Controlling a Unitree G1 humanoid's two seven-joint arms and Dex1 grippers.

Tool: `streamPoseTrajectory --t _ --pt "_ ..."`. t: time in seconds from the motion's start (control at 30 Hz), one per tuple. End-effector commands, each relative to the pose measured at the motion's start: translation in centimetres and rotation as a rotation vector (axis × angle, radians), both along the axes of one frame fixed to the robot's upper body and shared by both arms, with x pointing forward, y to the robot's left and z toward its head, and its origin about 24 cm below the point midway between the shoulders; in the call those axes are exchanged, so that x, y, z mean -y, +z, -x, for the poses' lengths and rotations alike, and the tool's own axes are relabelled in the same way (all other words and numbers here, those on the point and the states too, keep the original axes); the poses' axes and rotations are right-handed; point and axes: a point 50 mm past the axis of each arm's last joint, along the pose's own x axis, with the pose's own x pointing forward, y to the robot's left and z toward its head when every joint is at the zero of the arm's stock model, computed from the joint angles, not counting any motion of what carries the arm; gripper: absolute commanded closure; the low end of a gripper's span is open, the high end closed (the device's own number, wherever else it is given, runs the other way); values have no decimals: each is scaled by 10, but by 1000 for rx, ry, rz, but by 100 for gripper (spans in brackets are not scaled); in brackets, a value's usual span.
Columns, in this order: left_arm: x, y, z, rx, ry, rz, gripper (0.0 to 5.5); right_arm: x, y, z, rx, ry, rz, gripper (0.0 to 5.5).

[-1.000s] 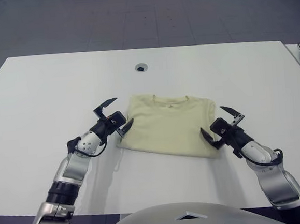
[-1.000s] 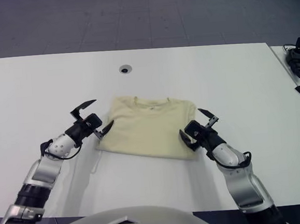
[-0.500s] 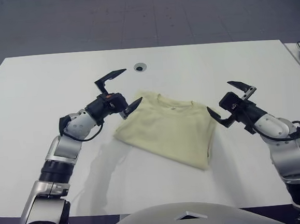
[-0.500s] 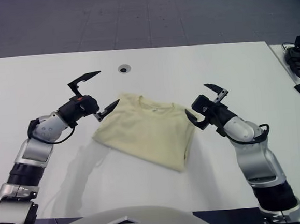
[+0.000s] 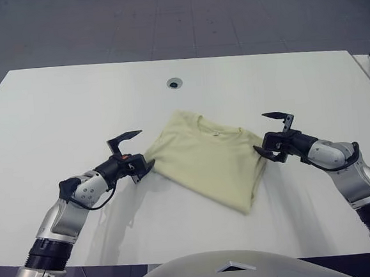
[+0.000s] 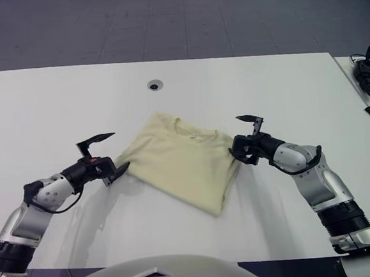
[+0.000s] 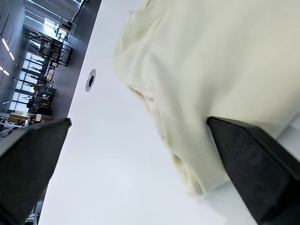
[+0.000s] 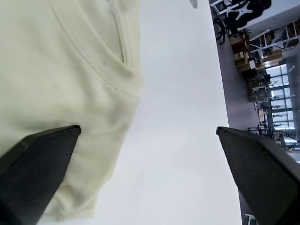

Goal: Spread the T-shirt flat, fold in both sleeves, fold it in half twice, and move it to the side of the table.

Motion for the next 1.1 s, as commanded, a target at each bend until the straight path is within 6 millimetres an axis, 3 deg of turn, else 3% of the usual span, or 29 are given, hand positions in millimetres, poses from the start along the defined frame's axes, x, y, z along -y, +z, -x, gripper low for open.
streamPoseTrajectory --t 0.03,0.2,0.3,0.5,0.67,0.77,0.9,1.1 --pt "1 -17 -23 -73 -66 -99 10 -14 -5 28 -163 94 21 11" --pt "19 -22 -75 -90 -152 -200 10 -43 1 51 -280 77 -82 11" --pt "29 -23 -93 -89 -186 -281 10 -57 4 57 -309 73 -109 11" --pt "42 -12 -117 14 -251 -477 10 -75 9 64 -355 54 -158 11" --pt "48 -4 -126 116 -249 -515 10 -84 36 54 -323 -7 -270 11" --pt "43 0 -128 145 -228 -507 10 -76 54 48 -269 -43 -279 11" --pt "38 23 -135 234 -225 -472 10 -59 68 55 -206 -95 -305 11" --pt "19 55 -133 322 -310 -466 10 -36 46 72 -165 -26 -235 11"
